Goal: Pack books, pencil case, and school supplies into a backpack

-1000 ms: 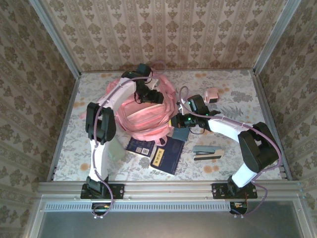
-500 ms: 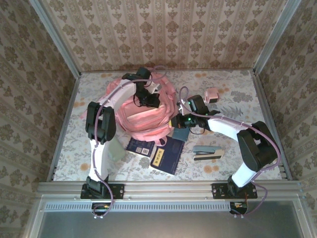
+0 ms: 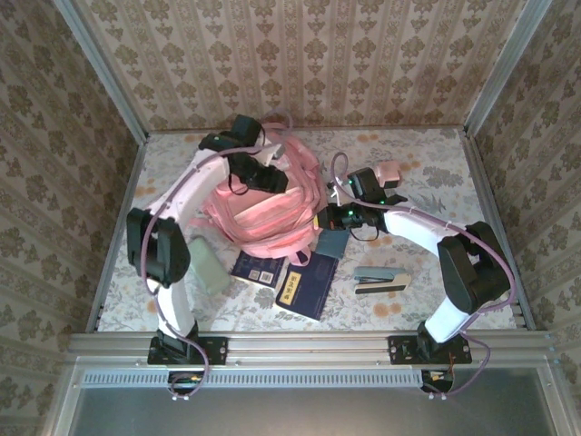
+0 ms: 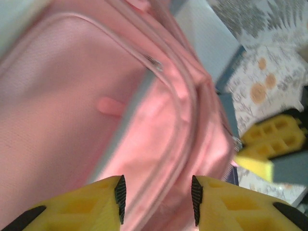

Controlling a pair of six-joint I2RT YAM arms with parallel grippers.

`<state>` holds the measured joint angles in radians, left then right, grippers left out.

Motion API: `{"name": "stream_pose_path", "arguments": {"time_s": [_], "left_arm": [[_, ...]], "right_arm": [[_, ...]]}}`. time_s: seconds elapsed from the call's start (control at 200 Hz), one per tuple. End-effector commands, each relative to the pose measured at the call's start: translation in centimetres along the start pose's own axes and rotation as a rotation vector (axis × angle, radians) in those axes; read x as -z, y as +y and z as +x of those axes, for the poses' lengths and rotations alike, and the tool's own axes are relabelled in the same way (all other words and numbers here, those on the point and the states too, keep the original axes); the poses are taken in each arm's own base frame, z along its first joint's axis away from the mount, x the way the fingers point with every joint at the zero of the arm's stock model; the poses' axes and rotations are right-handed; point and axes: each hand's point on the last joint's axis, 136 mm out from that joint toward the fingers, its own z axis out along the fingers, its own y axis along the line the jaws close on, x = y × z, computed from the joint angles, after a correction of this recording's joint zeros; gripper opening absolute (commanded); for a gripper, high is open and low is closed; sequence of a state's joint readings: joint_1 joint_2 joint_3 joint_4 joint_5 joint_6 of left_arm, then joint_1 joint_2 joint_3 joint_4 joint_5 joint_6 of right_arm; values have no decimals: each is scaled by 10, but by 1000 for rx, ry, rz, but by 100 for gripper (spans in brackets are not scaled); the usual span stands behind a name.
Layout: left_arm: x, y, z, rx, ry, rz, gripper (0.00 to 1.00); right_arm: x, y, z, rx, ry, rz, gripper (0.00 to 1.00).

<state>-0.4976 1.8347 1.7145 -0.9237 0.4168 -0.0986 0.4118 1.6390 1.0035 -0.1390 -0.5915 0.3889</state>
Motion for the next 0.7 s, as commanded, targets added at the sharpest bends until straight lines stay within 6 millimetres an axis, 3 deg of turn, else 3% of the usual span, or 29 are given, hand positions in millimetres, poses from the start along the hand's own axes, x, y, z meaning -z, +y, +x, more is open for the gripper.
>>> {"name": "stream_pose_path", "arguments": {"time_s": [0.0,0.1,0.205,0.31,0.52,0.695], "left_arm": [[-9,-27,28,-116,34,3,46],[-23,-44,47,-184,40,37,53],[-40,-49,64,-230,72,45,56],[-52,-43,67,-257,79,7,58],[-62,-36,55,-277,62,-40,55],[-82,-46,71,-320,131,-33,47]], "right_arm": [[5,17,-8,24,-4,-69,0],[6,22,-8,23,-3,-95,0],[8,27,-10,21,-6,-118,0],[9,31,-11,18,-9,-138,0],[9,36,-12,10,-17,-168,0],[9,39,-16,1,-26,-184,0]]}}
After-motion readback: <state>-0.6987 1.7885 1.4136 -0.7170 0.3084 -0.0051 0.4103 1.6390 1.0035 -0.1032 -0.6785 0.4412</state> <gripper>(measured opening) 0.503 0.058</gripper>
